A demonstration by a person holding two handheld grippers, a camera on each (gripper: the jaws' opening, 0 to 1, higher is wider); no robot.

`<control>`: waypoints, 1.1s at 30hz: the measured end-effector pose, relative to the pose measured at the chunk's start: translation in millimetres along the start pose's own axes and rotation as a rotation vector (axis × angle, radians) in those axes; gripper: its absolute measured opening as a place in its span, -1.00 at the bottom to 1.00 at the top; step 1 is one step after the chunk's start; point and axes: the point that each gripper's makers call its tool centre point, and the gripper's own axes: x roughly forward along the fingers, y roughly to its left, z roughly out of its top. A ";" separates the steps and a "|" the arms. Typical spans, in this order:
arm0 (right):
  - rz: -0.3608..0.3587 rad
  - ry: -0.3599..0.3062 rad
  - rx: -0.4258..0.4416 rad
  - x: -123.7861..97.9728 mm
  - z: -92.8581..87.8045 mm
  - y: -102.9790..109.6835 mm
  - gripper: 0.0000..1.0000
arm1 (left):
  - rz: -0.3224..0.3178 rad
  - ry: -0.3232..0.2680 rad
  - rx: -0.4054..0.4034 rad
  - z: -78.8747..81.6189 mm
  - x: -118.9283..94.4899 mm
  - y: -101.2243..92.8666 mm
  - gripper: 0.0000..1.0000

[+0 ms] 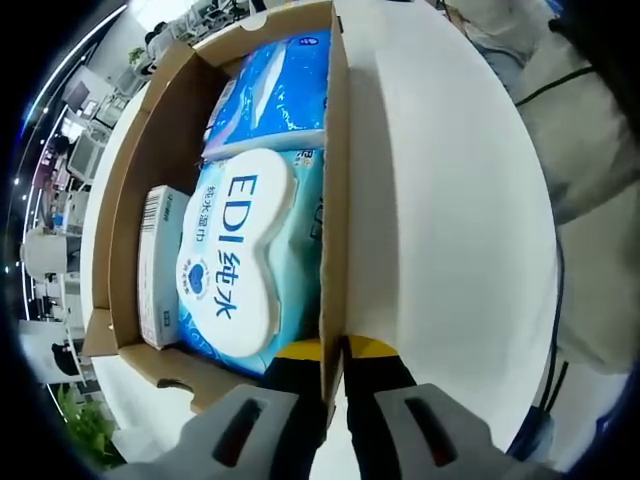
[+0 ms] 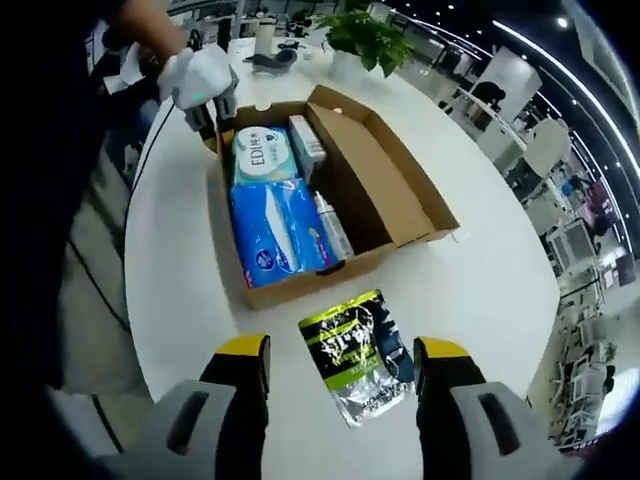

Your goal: Operate the shoe box by opening the lid, removing the specified soft item, and placing it in the target area until the item is outside and the box remains undamaged.

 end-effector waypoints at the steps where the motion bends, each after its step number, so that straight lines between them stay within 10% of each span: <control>1: 0.035 0.013 0.013 -0.2 1.4 4.6 0.14 | 0.001 -0.001 0.000 0.1 -0.3 -0.1 -0.92; 25: 0.204 0.117 -0.361 -0.7 53.5 10.9 0.02 | -0.004 0.001 -0.007 0.5 0.0 0.3 -0.93; 33: 0.280 0.063 -0.331 6.8 89.5 17.4 0.04 | -0.005 0.007 -0.012 0.0 0.6 0.4 -0.93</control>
